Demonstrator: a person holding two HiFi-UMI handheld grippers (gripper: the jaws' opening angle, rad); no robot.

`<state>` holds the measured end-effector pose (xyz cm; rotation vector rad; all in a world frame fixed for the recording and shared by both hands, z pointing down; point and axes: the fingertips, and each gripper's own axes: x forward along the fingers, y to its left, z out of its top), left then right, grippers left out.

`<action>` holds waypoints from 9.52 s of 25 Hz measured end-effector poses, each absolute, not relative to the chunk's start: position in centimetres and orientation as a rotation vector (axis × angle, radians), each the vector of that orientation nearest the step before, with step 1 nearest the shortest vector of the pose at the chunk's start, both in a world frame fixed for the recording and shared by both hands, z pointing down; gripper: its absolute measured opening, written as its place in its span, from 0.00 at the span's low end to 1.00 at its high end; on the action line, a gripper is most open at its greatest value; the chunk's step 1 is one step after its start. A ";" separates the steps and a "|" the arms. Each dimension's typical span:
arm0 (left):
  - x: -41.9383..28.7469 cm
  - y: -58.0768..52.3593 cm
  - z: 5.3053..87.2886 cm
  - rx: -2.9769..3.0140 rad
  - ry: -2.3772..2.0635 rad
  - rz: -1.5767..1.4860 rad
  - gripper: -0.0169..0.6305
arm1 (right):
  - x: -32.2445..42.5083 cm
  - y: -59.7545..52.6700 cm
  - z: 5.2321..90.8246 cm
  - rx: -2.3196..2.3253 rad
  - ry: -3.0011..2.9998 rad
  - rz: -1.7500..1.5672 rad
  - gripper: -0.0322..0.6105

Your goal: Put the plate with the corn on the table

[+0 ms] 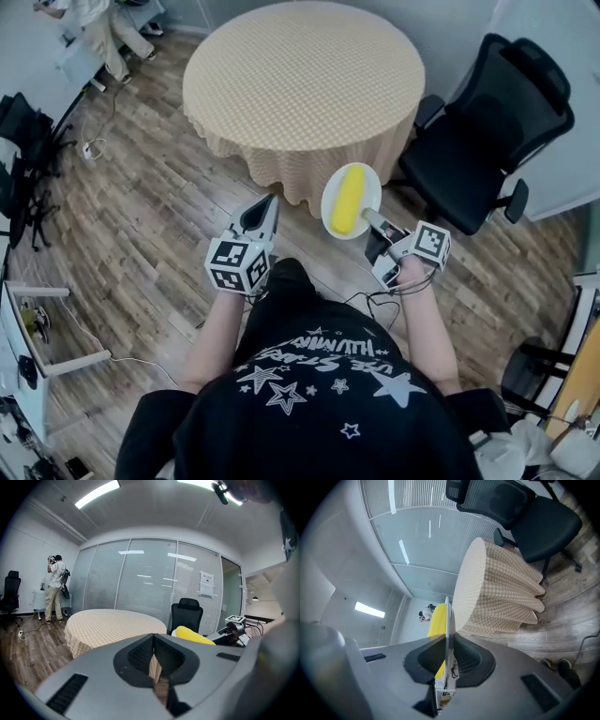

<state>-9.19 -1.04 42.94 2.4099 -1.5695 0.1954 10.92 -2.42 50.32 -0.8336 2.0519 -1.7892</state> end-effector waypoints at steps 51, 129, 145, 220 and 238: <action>-16.1 -31.8 46.2 2.491 -1.294 0.222 0.03 | 4.4 -28.8 50.9 -1.045 1.873 -1.698 0.13; -8.7 -47.3 51.4 2.255 -1.501 0.343 0.04 | 10.7 -50.9 62.7 -1.361 2.254 -1.935 0.19; -10.1 -43.2 49.0 2.318 -1.477 0.295 0.04 | 12.5 -49.0 56.7 -1.517 2.352 -1.532 0.23; -1.4 -4.7 43.1 2.441 -1.513 0.164 0.04 | 16.1 -7.3 47.7 -1.153 2.640 -1.205 0.13; 0.2 1.3 42.8 2.429 -1.547 0.194 0.04 | 16.7 -2.4 49.2 -1.121 2.724 -1.219 0.13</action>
